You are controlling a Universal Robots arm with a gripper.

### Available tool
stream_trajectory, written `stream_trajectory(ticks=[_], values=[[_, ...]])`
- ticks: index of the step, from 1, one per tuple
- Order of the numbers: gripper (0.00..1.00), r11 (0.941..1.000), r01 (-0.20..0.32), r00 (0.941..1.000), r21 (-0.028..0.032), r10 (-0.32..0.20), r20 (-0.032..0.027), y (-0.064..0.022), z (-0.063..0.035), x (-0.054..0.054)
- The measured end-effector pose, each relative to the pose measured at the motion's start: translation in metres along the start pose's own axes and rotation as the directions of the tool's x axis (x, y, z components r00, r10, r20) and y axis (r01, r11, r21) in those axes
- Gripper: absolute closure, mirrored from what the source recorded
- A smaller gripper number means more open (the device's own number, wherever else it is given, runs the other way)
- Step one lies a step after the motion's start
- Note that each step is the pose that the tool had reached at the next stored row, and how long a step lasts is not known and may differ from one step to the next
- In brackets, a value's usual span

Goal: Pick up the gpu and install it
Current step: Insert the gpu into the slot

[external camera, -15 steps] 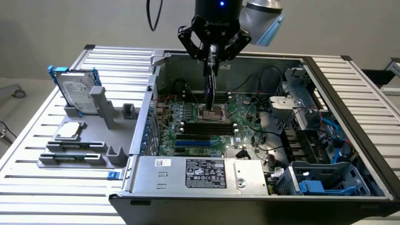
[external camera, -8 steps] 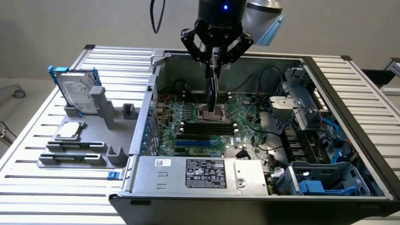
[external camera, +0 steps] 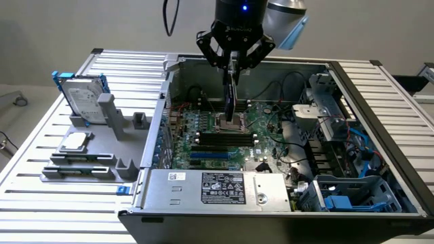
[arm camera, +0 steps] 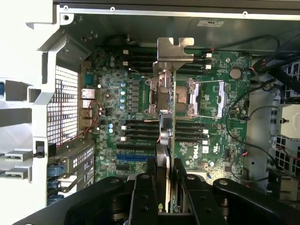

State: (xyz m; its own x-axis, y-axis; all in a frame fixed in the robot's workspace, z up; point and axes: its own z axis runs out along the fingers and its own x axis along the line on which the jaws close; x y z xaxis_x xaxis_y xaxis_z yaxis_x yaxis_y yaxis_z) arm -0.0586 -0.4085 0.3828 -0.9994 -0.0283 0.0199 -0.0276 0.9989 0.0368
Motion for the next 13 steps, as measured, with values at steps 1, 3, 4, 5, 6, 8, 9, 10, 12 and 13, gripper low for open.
stream_trajectory(ticks=[1,3,4,5,6,8,9,10,12,13], values=[[0.74,1.0,0.0,1.0,0.0,0.0,0.0,0.0,0.0,0.0],[0.74,1.0,0.0,1.0,0.0,0.0,0.0,0.0,0.0,0.0],[0.74,1.0,0.0,1.0,0.0,0.0,0.0,0.0,0.0,0.0],[0.74,1.0,0.0,1.0,0.0,0.0,0.0,0.0,0.0,0.0],[0.74,1.0,0.0,1.0,0.0,0.0,0.0,0.0,0.0,0.0],[0.74,0.9998,0.021,0.9998,0.0004,-0.021,0.0004,0.0,0.0009,-0.0001],[0.74,0.9992,0.039,0.9992,0.0008,-0.039,0.0003,0.0,0.0015,-0.0001],[0.74,0.9984,0.057,0.9984,0.0011,-0.057,-0.0001,-0.0001,0.0022,-0.0001],[0.74,0.9955,0.094,0.9955,0.0018,-0.094,-0.0016,-0.0001,0.0037,0.0],[0.74,0.9937,0.112,0.9937,0.002,-0.112,-0.0022,-0.0001,0.0045,0.0]])
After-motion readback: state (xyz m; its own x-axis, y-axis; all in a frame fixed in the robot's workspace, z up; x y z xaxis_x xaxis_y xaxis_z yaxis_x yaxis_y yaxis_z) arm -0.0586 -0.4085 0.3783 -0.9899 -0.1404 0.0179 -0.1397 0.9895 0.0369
